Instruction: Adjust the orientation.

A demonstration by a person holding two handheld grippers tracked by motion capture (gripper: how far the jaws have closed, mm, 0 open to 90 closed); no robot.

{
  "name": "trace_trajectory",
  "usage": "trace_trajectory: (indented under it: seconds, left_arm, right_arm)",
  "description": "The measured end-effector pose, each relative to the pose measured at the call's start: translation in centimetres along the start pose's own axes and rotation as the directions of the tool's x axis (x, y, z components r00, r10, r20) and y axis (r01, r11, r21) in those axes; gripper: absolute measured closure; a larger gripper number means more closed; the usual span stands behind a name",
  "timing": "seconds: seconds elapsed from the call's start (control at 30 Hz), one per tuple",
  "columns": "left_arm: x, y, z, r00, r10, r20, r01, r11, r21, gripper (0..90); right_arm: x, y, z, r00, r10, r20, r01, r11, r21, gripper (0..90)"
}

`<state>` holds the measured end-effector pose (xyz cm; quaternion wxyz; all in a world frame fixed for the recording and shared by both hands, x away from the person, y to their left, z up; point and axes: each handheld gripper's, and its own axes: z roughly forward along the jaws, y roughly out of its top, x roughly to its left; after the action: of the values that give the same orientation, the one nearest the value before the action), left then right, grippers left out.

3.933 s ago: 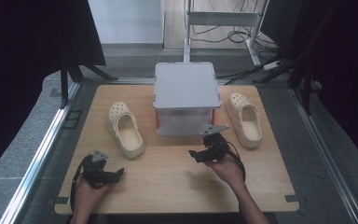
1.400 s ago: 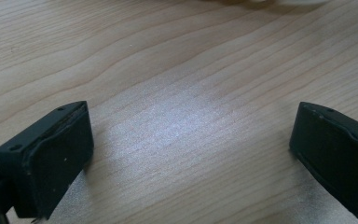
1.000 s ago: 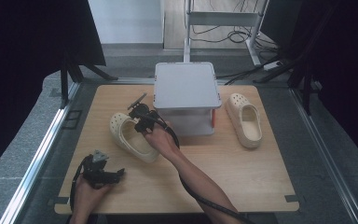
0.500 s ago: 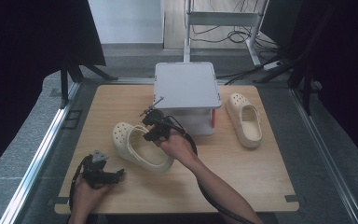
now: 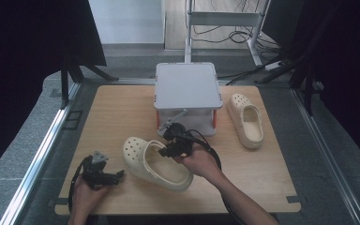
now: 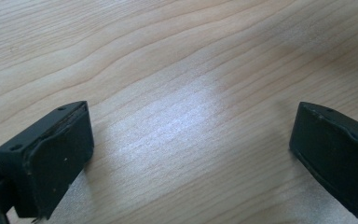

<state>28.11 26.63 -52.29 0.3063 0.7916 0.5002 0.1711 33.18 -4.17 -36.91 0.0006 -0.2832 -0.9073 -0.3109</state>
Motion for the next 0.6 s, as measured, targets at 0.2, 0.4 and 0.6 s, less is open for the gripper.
trace_trajectory:
  seconds: [0.2,0.4,0.6]
  left_arm:
    - [0.4,-0.1,-0.1,0.9998,-0.015,-0.015,0.015,0.9999,0.001,0.0]
    - [0.4,-0.2,-0.2,0.9997,-0.020,-0.016,0.020,0.9998,-0.001,0.0]
    - [0.4,-0.2,-0.2,0.9997,-0.016,-0.017,0.016,0.9999,0.002,0.0]
  right_arm:
    - [-0.1,-3.3,0.1,0.9987,0.042,-0.027,-0.042,0.999,0.006,77.8]
    - [-0.3,-5.7,1.5,0.9953,0.080,-0.053,-0.080,0.997,0.003,77.8]
    - [-0.1,-7.1,2.8,0.9978,0.042,-0.050,-0.041,0.999,0.032,77.7]
